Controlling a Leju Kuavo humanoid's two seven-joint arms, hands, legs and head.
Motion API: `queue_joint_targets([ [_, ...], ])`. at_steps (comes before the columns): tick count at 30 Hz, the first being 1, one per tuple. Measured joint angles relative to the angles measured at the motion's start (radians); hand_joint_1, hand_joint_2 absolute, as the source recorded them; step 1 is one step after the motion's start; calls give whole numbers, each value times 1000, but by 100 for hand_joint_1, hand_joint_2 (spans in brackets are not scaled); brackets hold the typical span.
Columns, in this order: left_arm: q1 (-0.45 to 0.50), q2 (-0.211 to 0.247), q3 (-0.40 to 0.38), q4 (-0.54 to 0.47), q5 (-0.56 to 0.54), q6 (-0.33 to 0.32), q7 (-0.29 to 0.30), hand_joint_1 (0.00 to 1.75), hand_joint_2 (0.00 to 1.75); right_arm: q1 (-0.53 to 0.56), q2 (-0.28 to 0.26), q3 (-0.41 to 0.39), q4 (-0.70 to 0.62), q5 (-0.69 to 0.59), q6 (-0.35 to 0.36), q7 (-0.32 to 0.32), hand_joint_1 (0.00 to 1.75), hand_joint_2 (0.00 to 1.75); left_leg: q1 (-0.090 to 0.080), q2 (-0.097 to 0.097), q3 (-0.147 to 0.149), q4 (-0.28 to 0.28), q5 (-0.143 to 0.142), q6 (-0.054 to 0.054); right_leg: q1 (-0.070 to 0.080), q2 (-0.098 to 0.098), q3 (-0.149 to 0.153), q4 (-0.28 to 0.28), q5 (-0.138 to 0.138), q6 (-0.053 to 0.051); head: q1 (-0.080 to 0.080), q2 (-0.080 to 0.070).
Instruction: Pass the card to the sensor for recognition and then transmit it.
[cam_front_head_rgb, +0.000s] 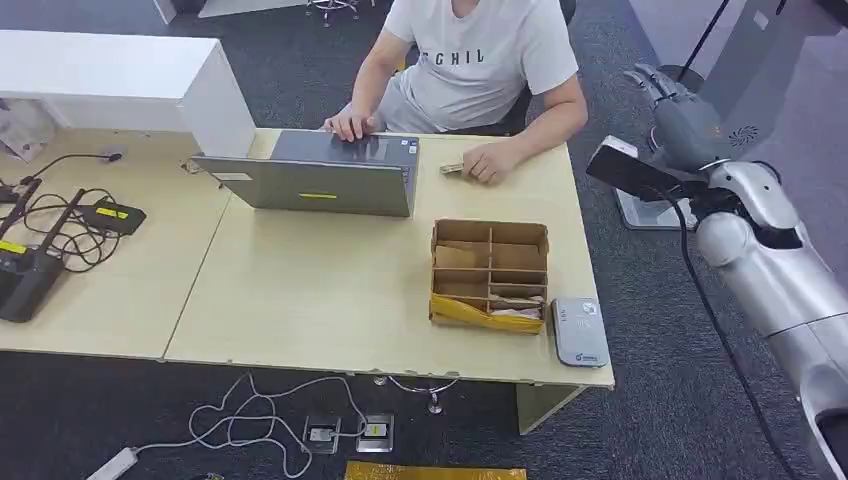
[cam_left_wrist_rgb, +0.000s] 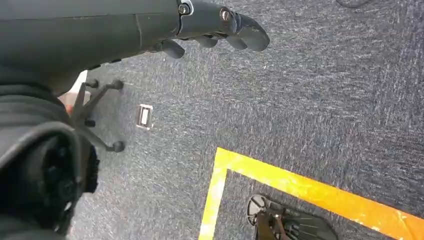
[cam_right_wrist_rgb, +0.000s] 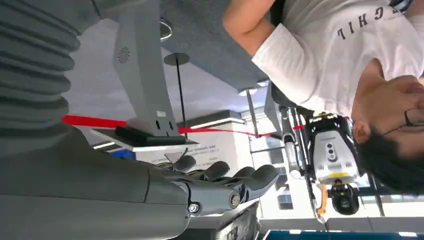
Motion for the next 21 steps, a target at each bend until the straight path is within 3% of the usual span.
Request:
queue_joint_targets([
  [5,1,-2,-7,0,0,0,-1,0,0,40,-3,-26,-3,-100,8,-2,0,175,0,0,0,0,0,0,0,0,0,0,0,0,0,0],
  [8,1,-2,-8,0,5,2,-1,0,0,67,-27,-37,-31,-178,119,84,0,175,0,0,0,0,0,0,0,0,0,0,0,0,0,0],
  [11,3,-2,-9,0,5,5,0,0,0,98,-66,-40,-93,-205,153,161,0,175,0,0,0,0,0,0,0,0,0,0,0,0,0,0],
  [16,3,-1,-10,0,19,10,10,0,0,119,-127,-40,-180,-183,148,203,0,175,0,0,1,0,0,0,0,1,-1,0,0,0,0,0],
  [21,4,-1,-10,0,30,21,17,0,0,178,-193,-60,-233,-194,91,200,0,175,0,0,0,0,0,0,0,0,0,-1,0,0,0,0],
])
